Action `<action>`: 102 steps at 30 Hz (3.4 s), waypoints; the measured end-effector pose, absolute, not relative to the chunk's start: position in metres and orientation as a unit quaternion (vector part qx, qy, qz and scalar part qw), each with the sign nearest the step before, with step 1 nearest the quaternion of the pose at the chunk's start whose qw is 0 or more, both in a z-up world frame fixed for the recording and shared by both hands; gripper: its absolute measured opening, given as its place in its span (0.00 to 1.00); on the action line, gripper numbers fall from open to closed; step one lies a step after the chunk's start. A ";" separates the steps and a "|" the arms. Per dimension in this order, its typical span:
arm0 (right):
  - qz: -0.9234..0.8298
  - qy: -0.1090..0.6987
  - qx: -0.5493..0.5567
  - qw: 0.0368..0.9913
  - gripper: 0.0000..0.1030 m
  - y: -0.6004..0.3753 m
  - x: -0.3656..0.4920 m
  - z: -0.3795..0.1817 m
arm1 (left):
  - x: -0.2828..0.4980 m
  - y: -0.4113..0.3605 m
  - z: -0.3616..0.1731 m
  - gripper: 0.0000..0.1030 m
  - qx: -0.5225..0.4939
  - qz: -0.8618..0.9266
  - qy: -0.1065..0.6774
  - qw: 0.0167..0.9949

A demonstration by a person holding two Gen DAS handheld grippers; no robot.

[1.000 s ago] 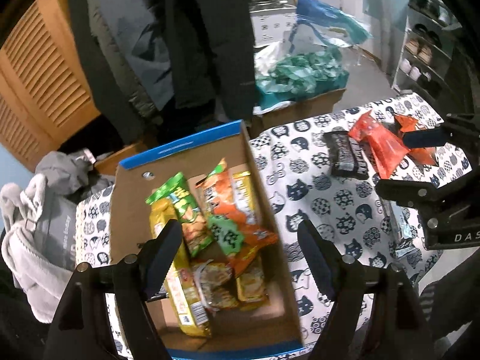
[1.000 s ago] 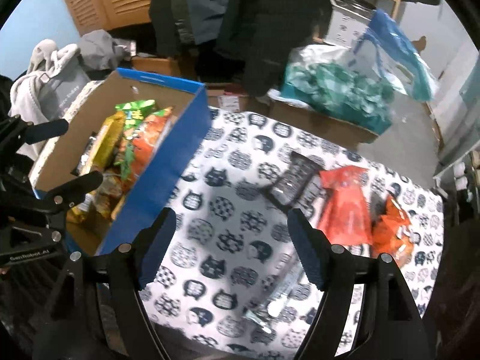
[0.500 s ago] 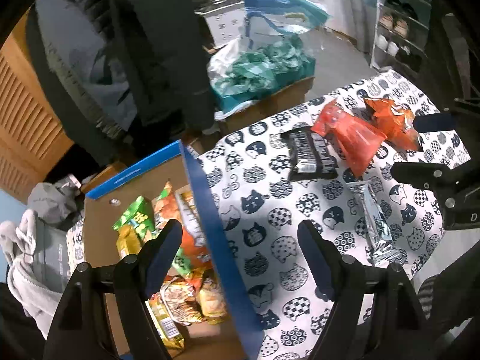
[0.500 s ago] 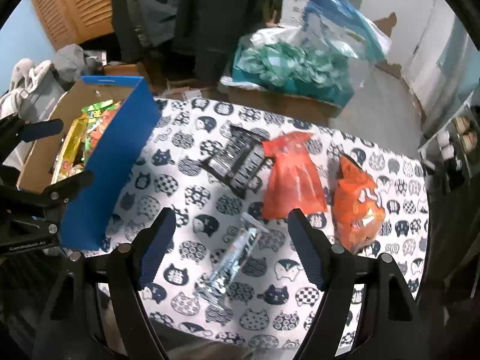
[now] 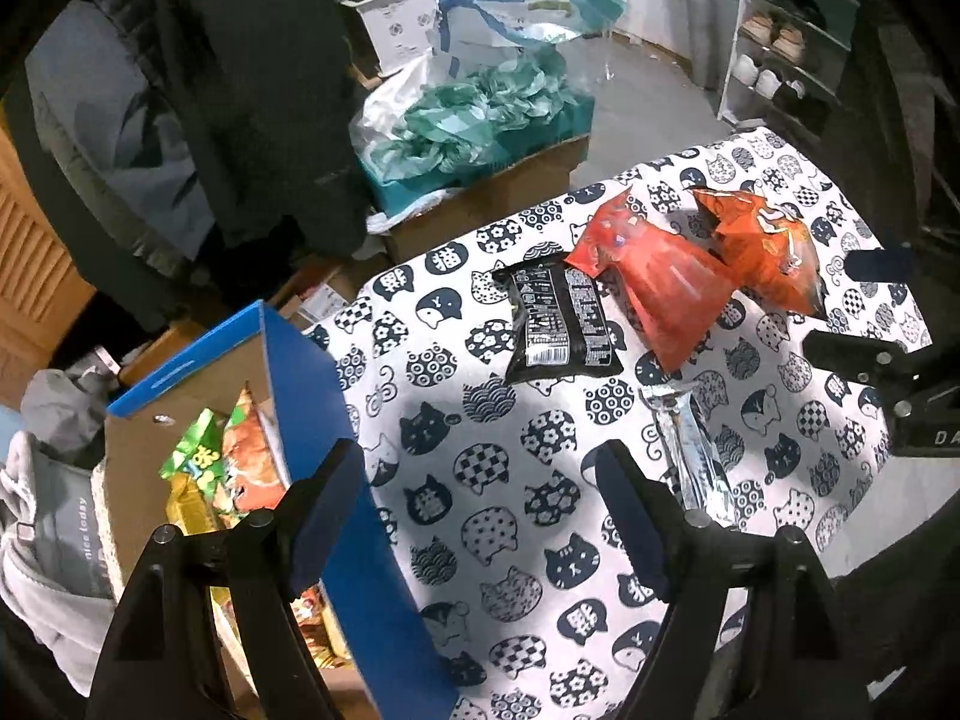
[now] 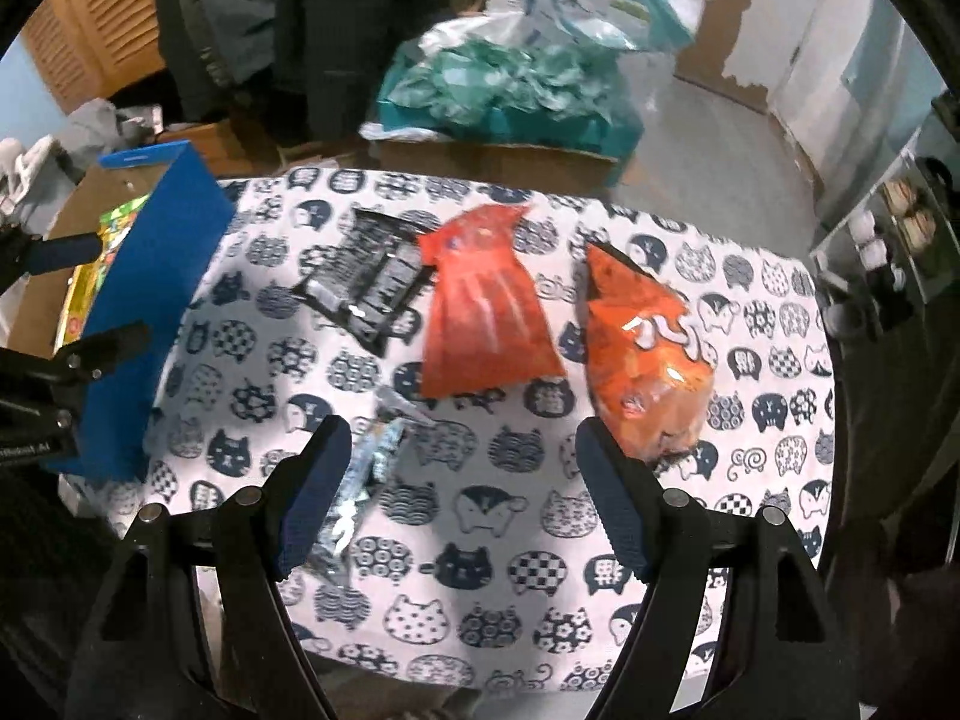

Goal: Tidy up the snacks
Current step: 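Grasp the large orange chip bag with the right tool while the left tool grasps the black packet, then carry both packets into the cardboard box and open both tools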

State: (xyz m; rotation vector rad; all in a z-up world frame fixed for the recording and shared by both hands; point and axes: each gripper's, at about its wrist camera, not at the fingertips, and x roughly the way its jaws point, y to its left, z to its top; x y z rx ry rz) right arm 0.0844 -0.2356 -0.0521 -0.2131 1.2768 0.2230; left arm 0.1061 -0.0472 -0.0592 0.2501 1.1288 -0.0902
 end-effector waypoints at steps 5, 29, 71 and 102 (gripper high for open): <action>0.097 0.608 -0.105 0.781 0.74 -0.263 0.103 -0.056 | 0.129 -0.060 -0.071 0.79 0.112 -0.055 0.552 0.824; 0.098 0.690 -0.096 0.711 0.74 -0.332 0.198 -0.147 | 0.243 -0.094 -0.163 0.84 0.052 -0.086 0.635 0.766; 0.113 0.670 -0.089 0.729 0.40 -0.311 0.151 -0.115 | 0.163 -0.067 -0.140 0.59 0.104 -0.055 0.605 0.787; 0.223 0.596 -0.125 0.761 0.40 -0.190 0.106 -0.034 | 0.060 -0.014 -0.025 0.59 0.102 -0.026 0.491 0.865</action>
